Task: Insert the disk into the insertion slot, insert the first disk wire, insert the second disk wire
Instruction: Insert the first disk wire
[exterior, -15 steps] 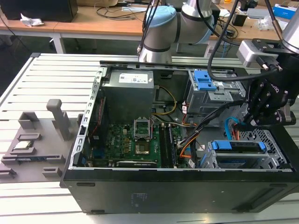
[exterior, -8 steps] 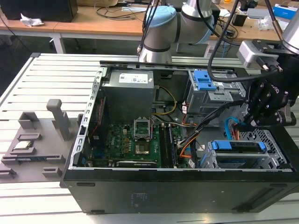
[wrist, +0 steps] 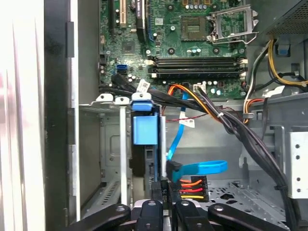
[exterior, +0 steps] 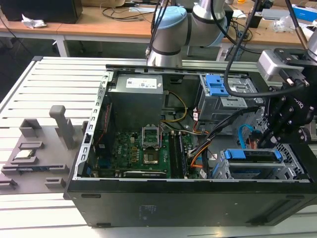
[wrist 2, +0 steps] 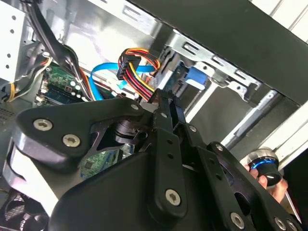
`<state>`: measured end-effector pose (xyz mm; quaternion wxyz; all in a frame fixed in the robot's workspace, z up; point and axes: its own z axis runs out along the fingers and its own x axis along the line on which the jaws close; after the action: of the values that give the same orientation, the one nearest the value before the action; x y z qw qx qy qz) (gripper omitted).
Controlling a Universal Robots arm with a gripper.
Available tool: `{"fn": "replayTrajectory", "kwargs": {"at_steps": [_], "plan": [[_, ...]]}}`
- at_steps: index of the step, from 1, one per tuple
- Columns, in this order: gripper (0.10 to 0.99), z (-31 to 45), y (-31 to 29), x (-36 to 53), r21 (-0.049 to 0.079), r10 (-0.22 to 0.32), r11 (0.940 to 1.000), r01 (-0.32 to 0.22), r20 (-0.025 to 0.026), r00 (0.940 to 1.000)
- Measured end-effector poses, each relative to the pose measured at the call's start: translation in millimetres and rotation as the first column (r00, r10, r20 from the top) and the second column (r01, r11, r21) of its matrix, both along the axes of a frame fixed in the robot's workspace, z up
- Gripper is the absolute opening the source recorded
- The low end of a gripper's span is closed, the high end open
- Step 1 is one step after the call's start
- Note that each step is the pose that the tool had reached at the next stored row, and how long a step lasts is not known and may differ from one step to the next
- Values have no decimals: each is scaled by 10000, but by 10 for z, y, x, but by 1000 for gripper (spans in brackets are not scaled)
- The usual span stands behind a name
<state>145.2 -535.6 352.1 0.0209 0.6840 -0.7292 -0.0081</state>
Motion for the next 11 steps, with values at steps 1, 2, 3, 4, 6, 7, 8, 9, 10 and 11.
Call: {"fn": "replayTrajectory", "kwargs": {"at_steps": [1,2,3,4,6,7,8,9,10,11], "plan": [[169,0,-16,0,-1,0,10000,0,0,10000],[169,-1,-33,0,-1,0,10000,0,0,10000],[169,-2,-51,0,-1,0,10000,0,0,10000],[169,-6,-58,0,0,0,10000,0,0,10000],[169,-19,-59,0,-2,0,10000,0,0,10000],[169,-22,-59,0,-3,-1,10000,1,0,10000],[169,-28,-60,2,10,-2,10000,2,0,10000],[169,-33,-60,5,38,0,10000,0,-1,10000],[169,-36,-59,7,61,-1,10000,1,0,10000],[169,-43,-59,9,92,-1,10000,1,0,10000]]}}
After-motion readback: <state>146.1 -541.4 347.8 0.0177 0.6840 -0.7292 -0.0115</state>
